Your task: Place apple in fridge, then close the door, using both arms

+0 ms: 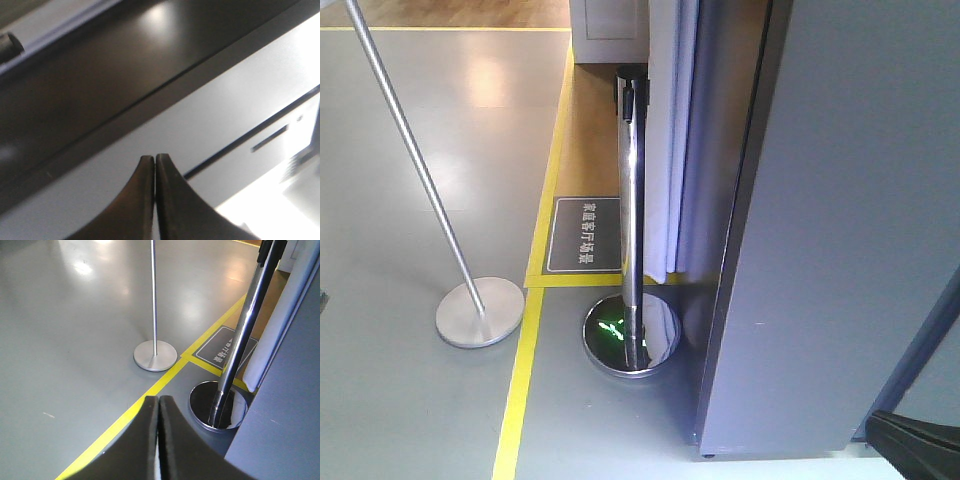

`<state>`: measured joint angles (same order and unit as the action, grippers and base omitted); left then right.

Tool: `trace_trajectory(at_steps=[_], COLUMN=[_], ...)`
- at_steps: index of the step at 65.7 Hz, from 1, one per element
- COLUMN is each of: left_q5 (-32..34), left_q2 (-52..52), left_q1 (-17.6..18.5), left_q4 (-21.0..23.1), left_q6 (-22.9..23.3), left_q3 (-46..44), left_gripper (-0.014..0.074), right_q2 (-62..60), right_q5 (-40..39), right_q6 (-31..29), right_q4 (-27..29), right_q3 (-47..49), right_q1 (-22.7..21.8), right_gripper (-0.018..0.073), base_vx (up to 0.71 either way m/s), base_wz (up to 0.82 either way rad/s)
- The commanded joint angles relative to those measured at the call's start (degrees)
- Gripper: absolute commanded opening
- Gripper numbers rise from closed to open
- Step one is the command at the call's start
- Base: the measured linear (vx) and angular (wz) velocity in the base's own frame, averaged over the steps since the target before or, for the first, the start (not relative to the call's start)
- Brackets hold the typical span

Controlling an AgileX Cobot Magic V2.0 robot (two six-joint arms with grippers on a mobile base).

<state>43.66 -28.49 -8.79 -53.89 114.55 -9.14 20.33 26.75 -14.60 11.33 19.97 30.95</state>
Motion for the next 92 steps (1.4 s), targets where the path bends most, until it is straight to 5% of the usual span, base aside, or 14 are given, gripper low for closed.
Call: trace_trajectory(at_steps=[1, 5, 12, 20, 32, 47, 64, 84, 92], left_q5=[2.6, 5.3, 4.2, -5.3, -27.4, -44.3, -46.0, -47.6, -47.6], left_q2=[-0.1, -0.1, 0.0, 0.9, 4.5, 12.1, 22.6, 26.2, 26.2], left_q1=[1.3, 2.3, 3.4, 3.8, 5.0, 5.0, 5.2, 9.6, 10.2], left_q4=[3.0, 3.9, 16.2, 27.8, 37.7, 37.9, 37.8, 45.8, 46.9], left_q6=[-18.7, -31.5, -54.7, -69.6, -75.8, -75.8, -77.9, -104.1, -108.8], left_q3=[-0.9, 0.7, 5.9, 10.4, 11.1, 11.3, 11.3, 11.6, 11.6], left_gripper=[-0.0008, -0.0008, -0.0008, -0.0008, -0.0008, -0.0008, -0.0008, -0.0008, -0.0008], right_q2=[0.3, 0.3, 0.3, 0.3, 0.3, 0.3, 0.3, 0.3, 0.3], right_q5=[-4.3, -4.3, -4.3, -4.3, -4.3, -4.3, -4.3, -4.3, -4.3], right_q6=[0.0, 0.0, 0.0, 0.0, 0.0, 0.0, 0.0, 0.0, 0.0], right_q4=[0.2, 0.2, 0.2, 0.2, 0.2, 0.2, 0.2, 0.2, 0.2], right_q3=[1.5, 1.5, 1.5, 1.5, 1.5, 1.5, 1.5, 1.5, 1.5], right_q1=[-0.1, -0.1, -0.1, -0.1, -0.1, -0.1, -0.1, -0.1, -0.1], right_gripper=[-0.0006, -0.0006, -0.0006, -0.0006, -0.0006, -0.0006, -0.0006, -0.0006, -0.0006], base_vx=[0.00, 0.00, 0.00, 0.00, 0.00, 0.00, 0.00, 0.00, 0.00], base_wz=[0.00, 0.00, 0.00, 0.00, 0.00, 0.00, 0.00, 0.00, 0.00])
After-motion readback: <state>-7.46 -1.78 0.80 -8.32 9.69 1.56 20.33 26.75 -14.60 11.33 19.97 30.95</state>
